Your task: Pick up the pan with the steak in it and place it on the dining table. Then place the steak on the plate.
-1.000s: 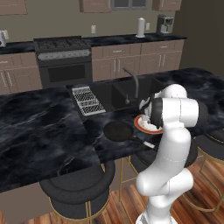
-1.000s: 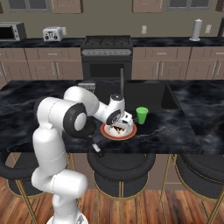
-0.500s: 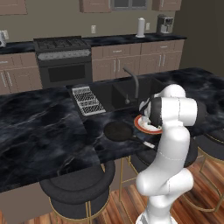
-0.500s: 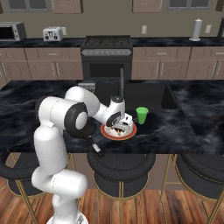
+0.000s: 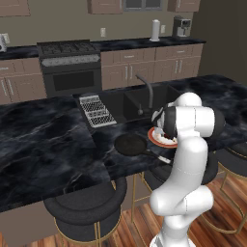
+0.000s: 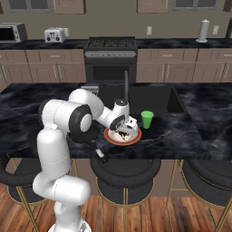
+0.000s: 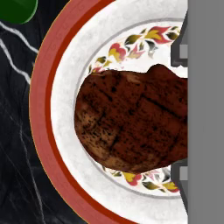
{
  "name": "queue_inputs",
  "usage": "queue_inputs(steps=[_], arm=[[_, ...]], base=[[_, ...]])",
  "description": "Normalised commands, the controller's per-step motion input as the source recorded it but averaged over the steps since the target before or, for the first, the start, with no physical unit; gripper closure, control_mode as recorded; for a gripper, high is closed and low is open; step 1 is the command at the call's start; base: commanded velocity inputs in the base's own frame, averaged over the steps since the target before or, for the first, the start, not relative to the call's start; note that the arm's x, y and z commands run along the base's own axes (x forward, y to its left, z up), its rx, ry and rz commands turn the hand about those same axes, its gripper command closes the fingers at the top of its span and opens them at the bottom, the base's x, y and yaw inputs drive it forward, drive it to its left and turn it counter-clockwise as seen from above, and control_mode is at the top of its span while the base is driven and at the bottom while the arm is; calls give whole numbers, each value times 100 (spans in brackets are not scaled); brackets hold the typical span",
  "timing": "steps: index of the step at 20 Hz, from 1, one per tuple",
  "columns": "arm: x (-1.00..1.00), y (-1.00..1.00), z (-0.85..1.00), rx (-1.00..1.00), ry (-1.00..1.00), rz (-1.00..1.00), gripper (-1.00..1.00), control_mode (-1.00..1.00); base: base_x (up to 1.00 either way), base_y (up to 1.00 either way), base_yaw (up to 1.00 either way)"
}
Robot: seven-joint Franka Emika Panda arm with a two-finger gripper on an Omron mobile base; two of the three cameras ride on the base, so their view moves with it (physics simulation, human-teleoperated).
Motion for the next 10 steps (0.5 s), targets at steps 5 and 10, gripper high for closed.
queue_inputs(steps=[5, 10], arm=[[18, -1, 4, 4, 0, -2, -100, -100], [-8, -15, 27, 6, 0, -3, -100, -100]], base=[[0, 0, 0], [0, 0, 0]])
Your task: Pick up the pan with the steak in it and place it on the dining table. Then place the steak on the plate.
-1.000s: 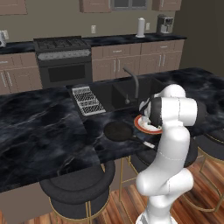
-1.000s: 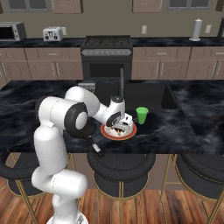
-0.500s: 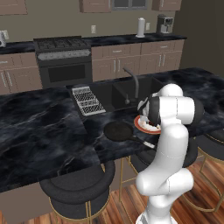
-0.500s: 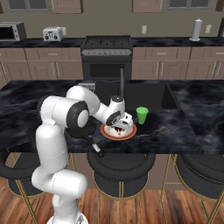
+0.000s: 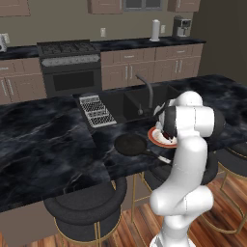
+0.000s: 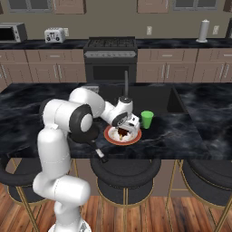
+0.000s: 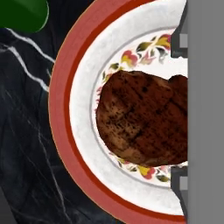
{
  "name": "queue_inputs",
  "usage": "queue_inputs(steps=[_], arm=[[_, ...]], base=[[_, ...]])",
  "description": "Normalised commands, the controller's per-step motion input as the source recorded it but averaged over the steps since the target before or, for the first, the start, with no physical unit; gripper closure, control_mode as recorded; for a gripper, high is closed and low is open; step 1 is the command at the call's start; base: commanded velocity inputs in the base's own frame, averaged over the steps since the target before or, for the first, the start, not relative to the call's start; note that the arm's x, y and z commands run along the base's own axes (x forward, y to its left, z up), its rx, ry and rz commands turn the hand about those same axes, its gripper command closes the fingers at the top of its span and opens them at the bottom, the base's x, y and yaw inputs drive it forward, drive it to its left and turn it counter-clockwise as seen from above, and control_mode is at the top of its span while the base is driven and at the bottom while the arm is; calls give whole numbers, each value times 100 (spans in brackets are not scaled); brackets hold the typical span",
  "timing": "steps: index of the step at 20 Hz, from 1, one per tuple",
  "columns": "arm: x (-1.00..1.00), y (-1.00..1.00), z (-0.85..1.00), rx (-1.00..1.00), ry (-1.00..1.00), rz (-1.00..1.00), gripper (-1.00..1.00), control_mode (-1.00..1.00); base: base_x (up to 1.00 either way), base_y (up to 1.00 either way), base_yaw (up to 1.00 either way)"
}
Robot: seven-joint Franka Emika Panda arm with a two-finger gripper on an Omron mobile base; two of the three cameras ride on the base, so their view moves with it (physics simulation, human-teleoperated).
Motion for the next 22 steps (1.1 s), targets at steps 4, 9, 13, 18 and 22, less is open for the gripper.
queue_inputs(steps=[4, 9, 13, 18, 22], arm=[[-66, -4, 68, 3, -1, 0, -100, -100], [-70, 5, 93, 0, -1, 1, -100, -100], [-58, 35, 95, -5, 2, 12, -100, -100], [-68, 14, 47, 0, -15, 11, -100, -100], [-58, 12, 17, 4, -31, 2, -100, -100]], base=[[0, 0, 0], [0, 0, 0], [0, 0, 0], [0, 0, 0], [0, 0, 0]])
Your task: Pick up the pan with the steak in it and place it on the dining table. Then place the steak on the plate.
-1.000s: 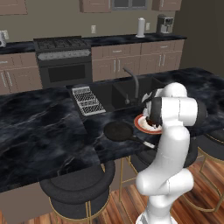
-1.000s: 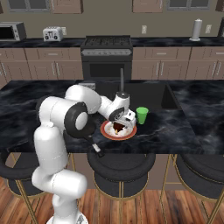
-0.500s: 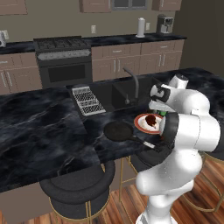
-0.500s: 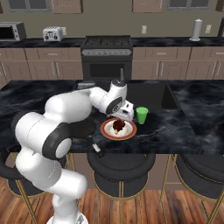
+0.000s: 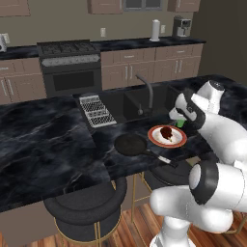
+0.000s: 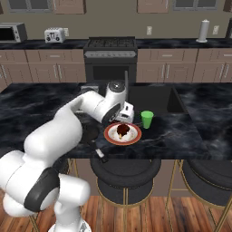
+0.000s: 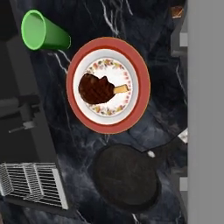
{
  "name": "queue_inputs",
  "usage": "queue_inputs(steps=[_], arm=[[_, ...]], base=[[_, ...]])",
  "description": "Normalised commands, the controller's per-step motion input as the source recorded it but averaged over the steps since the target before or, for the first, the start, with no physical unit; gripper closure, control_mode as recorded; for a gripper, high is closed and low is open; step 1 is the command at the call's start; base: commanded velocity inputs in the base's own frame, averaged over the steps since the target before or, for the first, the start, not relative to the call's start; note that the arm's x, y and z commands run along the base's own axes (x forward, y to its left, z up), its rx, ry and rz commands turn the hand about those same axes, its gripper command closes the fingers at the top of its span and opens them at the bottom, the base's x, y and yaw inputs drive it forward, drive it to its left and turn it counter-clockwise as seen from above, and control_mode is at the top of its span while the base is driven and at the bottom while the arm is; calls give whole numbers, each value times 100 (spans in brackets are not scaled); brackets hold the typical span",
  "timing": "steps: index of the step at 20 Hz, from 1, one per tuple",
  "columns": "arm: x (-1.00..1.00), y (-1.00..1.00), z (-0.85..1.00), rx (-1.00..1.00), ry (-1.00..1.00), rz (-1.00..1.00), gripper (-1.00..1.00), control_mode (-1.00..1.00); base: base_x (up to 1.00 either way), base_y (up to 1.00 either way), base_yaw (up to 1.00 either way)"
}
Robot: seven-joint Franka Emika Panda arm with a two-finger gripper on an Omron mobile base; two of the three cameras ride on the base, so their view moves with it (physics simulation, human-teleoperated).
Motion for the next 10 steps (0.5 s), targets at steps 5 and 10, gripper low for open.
queue_inputs(steps=[5, 10], arm=[[-28, -9, 12, 5, -18, 0, -100, -100], [-70, 41, 35, -2, -33, 0, -100, -100]], base=[[0, 0, 0], [0, 0, 0]])
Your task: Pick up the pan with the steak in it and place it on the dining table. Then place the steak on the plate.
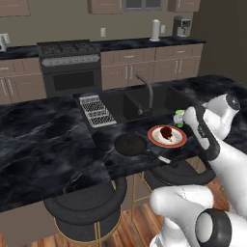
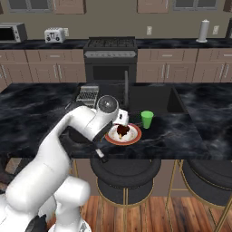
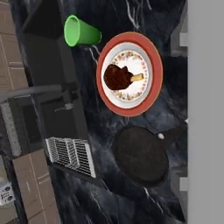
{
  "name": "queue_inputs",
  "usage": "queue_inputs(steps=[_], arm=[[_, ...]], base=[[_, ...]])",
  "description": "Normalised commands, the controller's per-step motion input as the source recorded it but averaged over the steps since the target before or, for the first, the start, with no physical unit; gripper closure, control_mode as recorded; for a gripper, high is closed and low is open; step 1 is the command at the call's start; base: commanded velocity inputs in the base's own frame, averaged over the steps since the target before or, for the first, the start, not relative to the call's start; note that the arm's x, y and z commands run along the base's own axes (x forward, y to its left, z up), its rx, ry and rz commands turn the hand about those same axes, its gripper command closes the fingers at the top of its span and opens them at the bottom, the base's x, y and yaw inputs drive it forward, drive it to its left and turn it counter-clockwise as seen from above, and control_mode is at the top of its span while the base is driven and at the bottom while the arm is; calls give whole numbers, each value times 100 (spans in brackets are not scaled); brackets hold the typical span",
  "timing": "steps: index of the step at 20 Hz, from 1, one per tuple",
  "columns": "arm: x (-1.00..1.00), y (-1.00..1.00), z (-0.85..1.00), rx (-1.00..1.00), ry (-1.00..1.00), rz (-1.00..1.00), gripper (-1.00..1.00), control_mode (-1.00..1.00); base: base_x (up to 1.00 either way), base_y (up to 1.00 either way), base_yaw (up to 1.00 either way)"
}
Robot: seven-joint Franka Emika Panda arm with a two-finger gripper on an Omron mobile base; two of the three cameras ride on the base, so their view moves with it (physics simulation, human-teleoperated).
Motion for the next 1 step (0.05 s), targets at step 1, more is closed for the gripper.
queue_inputs(steps=[1], arm=[[-68, 56, 39, -4, -31, 0, -100, -100]], base=[[0, 0, 0]])
